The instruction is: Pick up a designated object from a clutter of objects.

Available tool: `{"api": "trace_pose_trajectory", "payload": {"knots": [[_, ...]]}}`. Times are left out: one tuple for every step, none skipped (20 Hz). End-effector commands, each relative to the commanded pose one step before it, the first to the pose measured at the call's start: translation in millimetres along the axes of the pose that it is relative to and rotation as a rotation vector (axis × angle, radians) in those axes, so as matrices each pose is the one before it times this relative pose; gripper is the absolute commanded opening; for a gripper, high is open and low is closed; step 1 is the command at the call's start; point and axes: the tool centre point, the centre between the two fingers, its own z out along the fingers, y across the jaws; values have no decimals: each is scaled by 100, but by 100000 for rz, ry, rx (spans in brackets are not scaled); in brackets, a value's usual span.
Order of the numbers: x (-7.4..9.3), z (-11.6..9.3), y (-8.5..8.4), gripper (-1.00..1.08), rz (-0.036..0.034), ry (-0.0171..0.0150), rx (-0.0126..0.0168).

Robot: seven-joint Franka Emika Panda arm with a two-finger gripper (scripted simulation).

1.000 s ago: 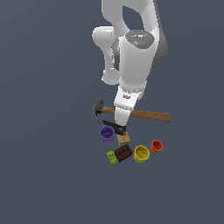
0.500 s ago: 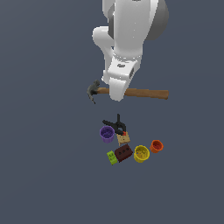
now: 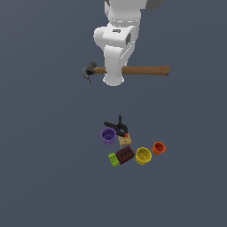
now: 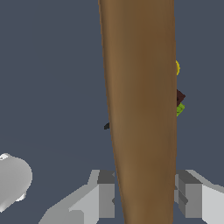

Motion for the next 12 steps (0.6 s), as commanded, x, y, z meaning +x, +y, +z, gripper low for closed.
{"api": "trace_pose_trajectory", "payload": {"knots": [[-690, -1555, -742, -100, 6, 42, -159], [-241, -500, -250, -100, 0, 0, 0], [-208, -436, -213, -100, 25, -58, 27], [-200, -414, -204, -100, 0, 0, 0], [-164, -349, -166, -100, 25, -61, 22], [-156, -323, -153, -100, 0, 0, 0], [-123, -267, -120, -100, 17, -45, 9], [-112, -234, -100, -100, 0, 0, 0], [-77, -181, -69, -100, 16, -46, 2], [-68, -146, -45, -100, 0, 0, 0], [-32, -96, -19, -100, 13, -47, -5], [-25, -59, 2, -100, 0, 0, 0]]}}
